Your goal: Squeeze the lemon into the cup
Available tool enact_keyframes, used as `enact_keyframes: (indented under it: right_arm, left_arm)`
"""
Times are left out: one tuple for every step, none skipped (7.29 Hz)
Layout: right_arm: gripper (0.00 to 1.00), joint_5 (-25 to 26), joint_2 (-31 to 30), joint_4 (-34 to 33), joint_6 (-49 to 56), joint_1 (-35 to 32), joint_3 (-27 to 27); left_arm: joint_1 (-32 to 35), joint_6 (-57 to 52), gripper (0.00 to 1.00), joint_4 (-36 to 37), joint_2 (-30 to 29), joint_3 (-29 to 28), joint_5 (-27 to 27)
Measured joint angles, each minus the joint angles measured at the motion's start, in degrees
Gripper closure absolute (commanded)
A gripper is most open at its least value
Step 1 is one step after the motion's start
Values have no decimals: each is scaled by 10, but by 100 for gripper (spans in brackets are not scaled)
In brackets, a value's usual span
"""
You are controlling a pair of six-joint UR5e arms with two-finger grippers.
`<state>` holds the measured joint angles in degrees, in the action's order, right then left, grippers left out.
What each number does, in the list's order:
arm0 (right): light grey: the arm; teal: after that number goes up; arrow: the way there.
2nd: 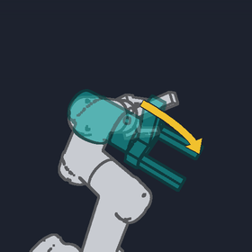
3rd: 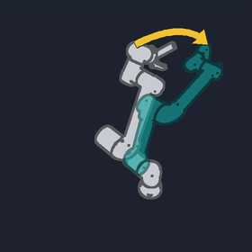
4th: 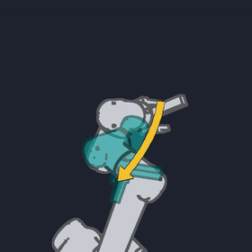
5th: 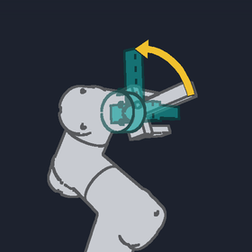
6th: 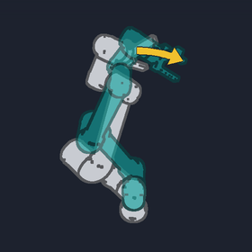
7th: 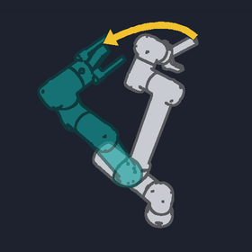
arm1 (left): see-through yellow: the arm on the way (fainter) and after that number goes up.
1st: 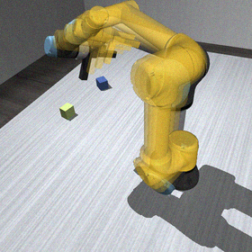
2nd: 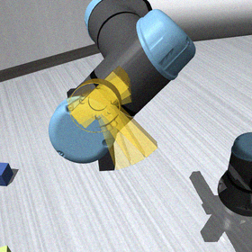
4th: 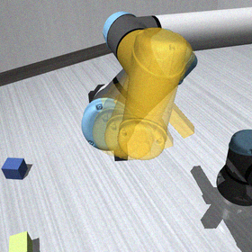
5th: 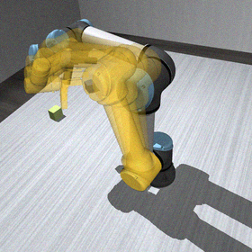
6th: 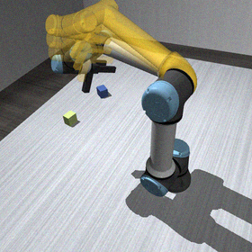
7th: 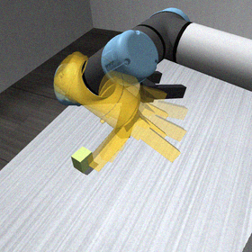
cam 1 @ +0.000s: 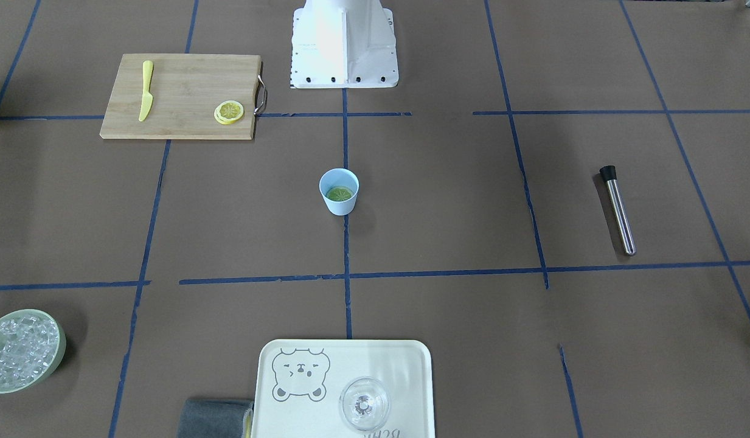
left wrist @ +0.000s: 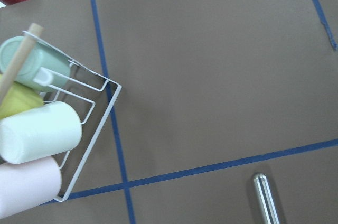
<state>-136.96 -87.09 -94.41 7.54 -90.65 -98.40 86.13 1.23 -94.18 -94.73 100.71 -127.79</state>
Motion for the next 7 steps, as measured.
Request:
enact_keyframes:
  right_arm:
    - [0,0,-2,0,-1,0,2]
    - [0,-1,-4,-1,-1,0,5]
    - [0,-1,-6,-1,-2,0,10]
    - [0,-2,-7,-1,-3,0,17]
    - [0,-4,-9,-2,-3,-1,23]
    - [0,-5,-12,-2,-3,-1,27]
    - [0,-7,-16,-2,-3,-2,29]
  left_arm:
    - [18,-32,0,-2,25,-5,-9]
    - [41,-61,0,-3,43,-17,-19]
    - [64,-84,0,-1,51,-31,-32]
    - [76,-96,0,5,58,-38,-44]
    - [80,-99,0,10,65,-40,-49]
    - [82,-96,0,12,72,-39,-52]
    - [82,-84,0,13,77,-37,-52]
